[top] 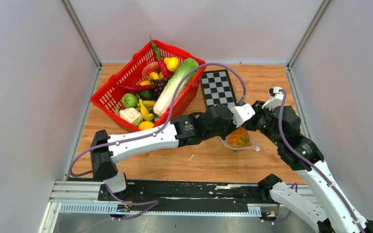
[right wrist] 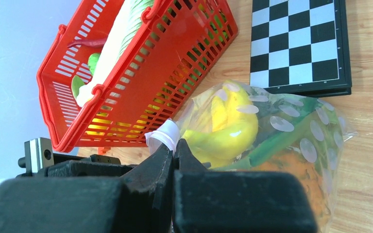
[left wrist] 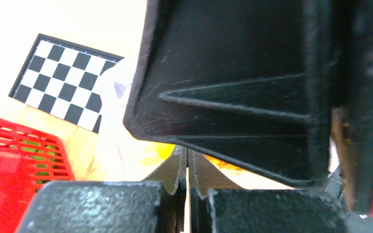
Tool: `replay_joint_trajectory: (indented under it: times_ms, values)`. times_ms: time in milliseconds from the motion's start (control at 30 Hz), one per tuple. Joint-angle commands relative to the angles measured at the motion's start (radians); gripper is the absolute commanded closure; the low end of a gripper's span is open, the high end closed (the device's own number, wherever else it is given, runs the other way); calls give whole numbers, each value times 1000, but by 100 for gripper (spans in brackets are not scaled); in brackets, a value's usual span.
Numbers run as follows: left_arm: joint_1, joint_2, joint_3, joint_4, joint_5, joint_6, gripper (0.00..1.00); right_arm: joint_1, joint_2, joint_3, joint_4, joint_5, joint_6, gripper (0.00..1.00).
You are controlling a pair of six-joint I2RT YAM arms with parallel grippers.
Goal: Place the food in the zip-top bag and seal the zipper
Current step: Adjust the fake vegetable in the zipper food storage bag.
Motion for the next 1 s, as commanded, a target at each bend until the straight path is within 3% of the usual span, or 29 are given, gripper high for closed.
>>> replay_joint_trajectory:
  times_ms: [0,133,233,467,700,867,967]
  values:
    - [19,-17,-13,-10,-98,-2,97,10,-45,42,87,49,12,100]
    - [19,-54,-22,-15,-139,3,78,11,-46,51,89,66,6,100]
    - [19,-69,-37,-8,-183,9,71,10,-46,49,96,60,13,100]
    - [19,-158,-43,2,-99,-4,61,10,-41,44,88,87,15,100]
    - [19,-356,-71,17,-46,20,38,11,-13,44,125,55,-9,100]
    - [36,-478,-156,12,-214,28,23,10,-10,55,157,24,-46,100]
    - [114,-555,-245,12,-209,-18,15,11,-14,65,159,19,-59,100]
